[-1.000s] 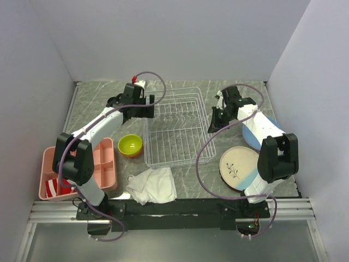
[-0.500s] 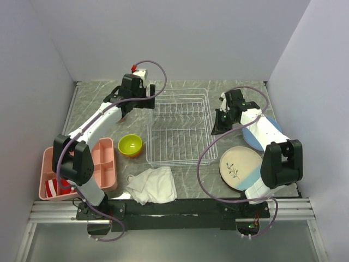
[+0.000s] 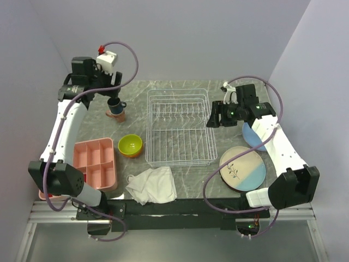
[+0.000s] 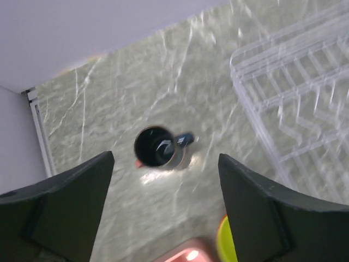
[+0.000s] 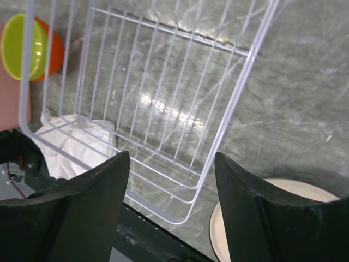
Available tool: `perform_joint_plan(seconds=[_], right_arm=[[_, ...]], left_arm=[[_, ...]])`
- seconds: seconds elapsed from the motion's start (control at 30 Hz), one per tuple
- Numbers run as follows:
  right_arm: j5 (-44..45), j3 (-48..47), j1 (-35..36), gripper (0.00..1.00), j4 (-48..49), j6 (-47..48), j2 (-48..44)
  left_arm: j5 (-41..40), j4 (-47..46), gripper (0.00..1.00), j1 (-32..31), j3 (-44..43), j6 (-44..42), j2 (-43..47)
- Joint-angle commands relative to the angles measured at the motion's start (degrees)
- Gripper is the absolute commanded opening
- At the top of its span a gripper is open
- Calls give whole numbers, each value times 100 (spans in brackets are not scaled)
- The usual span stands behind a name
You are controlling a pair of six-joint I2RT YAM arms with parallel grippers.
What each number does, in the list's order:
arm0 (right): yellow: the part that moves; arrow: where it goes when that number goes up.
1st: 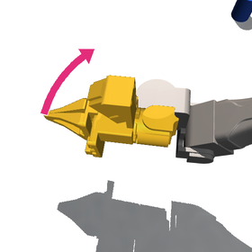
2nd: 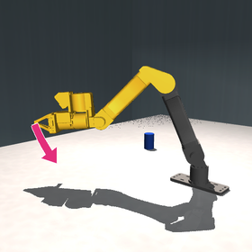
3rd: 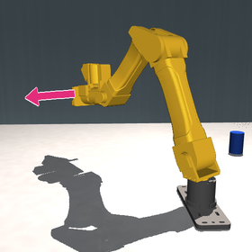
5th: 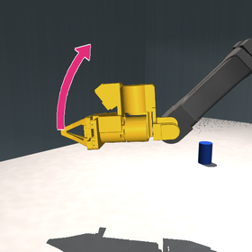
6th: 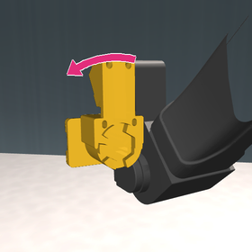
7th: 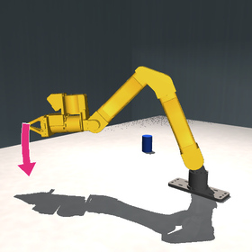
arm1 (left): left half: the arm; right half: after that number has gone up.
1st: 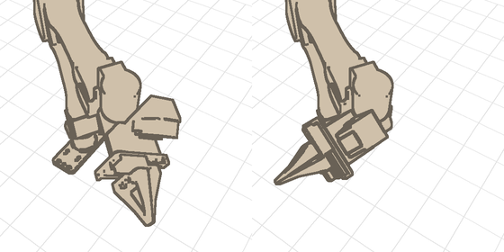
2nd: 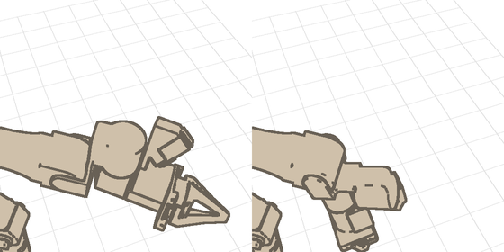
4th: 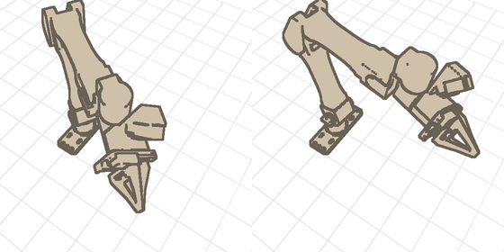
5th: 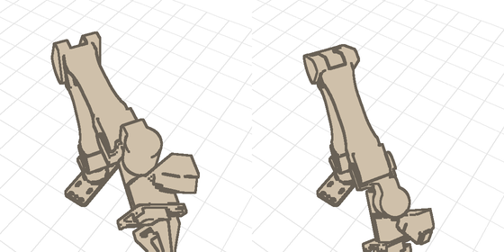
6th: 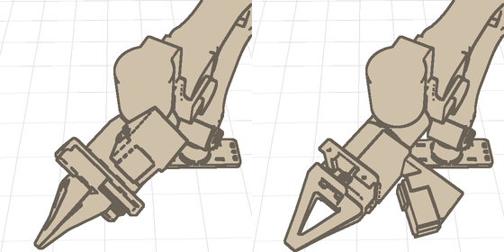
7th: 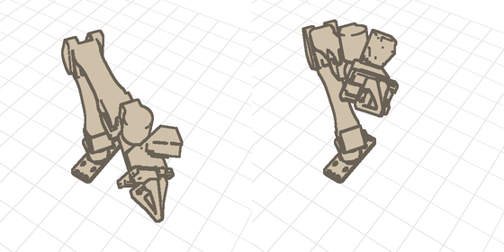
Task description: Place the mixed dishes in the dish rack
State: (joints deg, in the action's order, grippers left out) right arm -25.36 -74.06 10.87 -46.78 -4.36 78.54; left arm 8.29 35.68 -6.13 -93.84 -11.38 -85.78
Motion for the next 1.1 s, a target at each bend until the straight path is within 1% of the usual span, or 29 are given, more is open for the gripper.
perform_joint_plan(seconds=[0.0, 0.03, 0.07, 0.1, 0.13, 0.2, 0.27, 0.4, 0.47, 0.53, 0.67, 0.77, 0.9, 1.07], right_arm=[[-380, -170, 178, 74, 424, 85, -129], [-477, -196, 222, 76, 520, 189, -103], [-556, -257, 353, 76, 530, 277, -24], [-575, -423, 415, 76, 530, 356, 38], [-575, -512, 468, 76, 539, 383, 90], [-592, -757, 512, 76, 556, 383, 310], [-636, -925, 538, 76, 574, 383, 459], [-636, -996, 609, 76, 565, 383, 566], [-610, -970, 618, 75, 574, 383, 574], [-592, -952, 653, 75, 600, 383, 583], [-557, -970, 688, 75, 644, 383, 636], [-505, -1022, 688, 75, 636, 383, 697], [-461, -1040, 697, 75, 653, 383, 750], [-382, -1014, 705, 75, 653, 550, 794]], left_arm=[[1340, 1437, 82, 419, -186, -1916, -184], [1472, 1755, 82, 455, -448, -2217, -394], [1543, 2036, 79, 498, -599, -2481, -535], [1718, 2657, 76, 542, -757, -2988, -676], [1780, 2863, 75, 586, -1037, -3202, -956], [1868, 3128, 74, 797, -1241, -3519, -1273], [1939, 3086, 74, 937, -1312, -3704, -1362], [1878, 2848, 73, 956, -1154, -4074, -1494], [1851, 3031, 70, 947, -1285, -4162, -1652], [1808, 3024, 69, 956, -1347, -4153, -1837], [1728, 2410, 67, 947, -1172, -4030, -1916], [1702, 2251, 65, 947, -1136, -3978, -2065], [1596, 1777, 64, 956, -970, -3907, -2154], [1710, 1951, 62, 947, -1197, -3916, -2434]])
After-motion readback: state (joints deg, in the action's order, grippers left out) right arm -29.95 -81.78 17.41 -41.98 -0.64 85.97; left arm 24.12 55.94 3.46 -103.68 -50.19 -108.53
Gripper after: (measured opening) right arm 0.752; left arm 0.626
